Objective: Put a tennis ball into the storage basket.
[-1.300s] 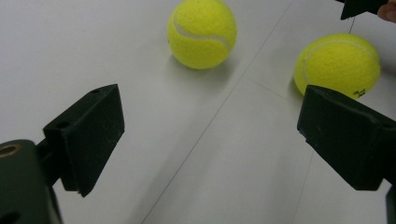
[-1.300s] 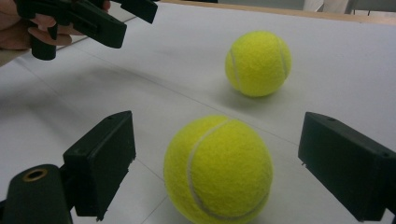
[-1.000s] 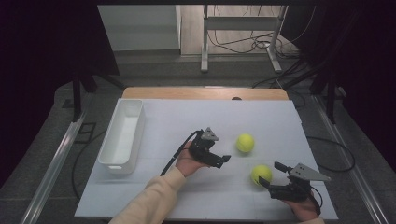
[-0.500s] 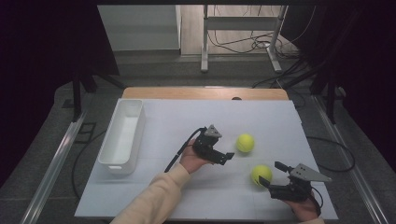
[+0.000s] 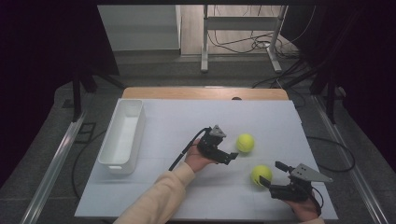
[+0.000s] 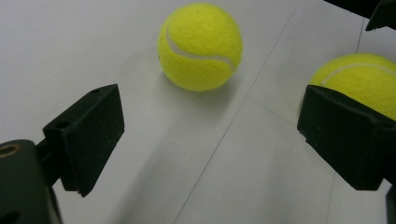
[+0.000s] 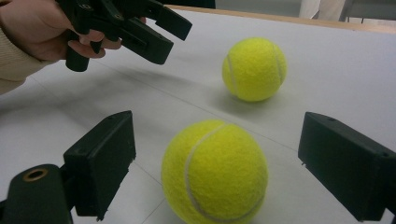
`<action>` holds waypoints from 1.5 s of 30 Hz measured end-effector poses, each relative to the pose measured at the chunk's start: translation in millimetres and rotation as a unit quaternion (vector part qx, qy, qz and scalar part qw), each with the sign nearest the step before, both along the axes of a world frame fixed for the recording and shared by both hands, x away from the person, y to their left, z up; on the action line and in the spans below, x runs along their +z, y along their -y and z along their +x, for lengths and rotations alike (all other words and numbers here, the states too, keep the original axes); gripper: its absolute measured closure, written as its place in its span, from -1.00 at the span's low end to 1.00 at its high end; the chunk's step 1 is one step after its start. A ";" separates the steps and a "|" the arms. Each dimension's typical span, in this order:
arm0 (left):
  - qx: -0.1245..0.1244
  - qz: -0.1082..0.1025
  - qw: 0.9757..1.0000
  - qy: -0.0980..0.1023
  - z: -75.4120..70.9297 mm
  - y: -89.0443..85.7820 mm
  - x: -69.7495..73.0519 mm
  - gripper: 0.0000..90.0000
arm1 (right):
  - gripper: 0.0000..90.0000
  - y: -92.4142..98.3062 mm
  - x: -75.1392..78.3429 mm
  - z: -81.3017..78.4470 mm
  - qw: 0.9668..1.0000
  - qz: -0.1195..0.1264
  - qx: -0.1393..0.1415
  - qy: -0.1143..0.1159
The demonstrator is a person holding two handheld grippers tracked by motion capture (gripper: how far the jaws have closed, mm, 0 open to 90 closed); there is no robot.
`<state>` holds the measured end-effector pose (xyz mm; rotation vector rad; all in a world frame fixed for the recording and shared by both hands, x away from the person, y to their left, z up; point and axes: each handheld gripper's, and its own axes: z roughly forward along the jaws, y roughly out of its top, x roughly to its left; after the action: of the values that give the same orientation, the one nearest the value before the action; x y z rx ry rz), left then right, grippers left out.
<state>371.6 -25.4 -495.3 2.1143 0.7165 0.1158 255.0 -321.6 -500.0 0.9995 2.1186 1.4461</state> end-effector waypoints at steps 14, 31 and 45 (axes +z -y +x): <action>0.004 0.003 1.000 0.000 8.4 13.1 -3.3 -0.82 | -0.74 0.7 0.0 0.4 1.000 0.000 -0.001 -0.002; -0.001 0.024 1.000 -0.004 19.4 32.0 -11.5 -0.81 | -0.74 1.1 0.2 0.2 1.000 0.000 0.001 0.000; -0.001 0.034 0.999 -0.003 28.1 41.9 -15.5 -0.81 | -0.74 1.3 -0.2 0.6 1.000 0.001 0.001 -0.002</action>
<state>399.7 -67.3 -510.7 2.1819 0.7228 0.1333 255.6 -322.9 -500.2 1.0009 2.1226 1.4478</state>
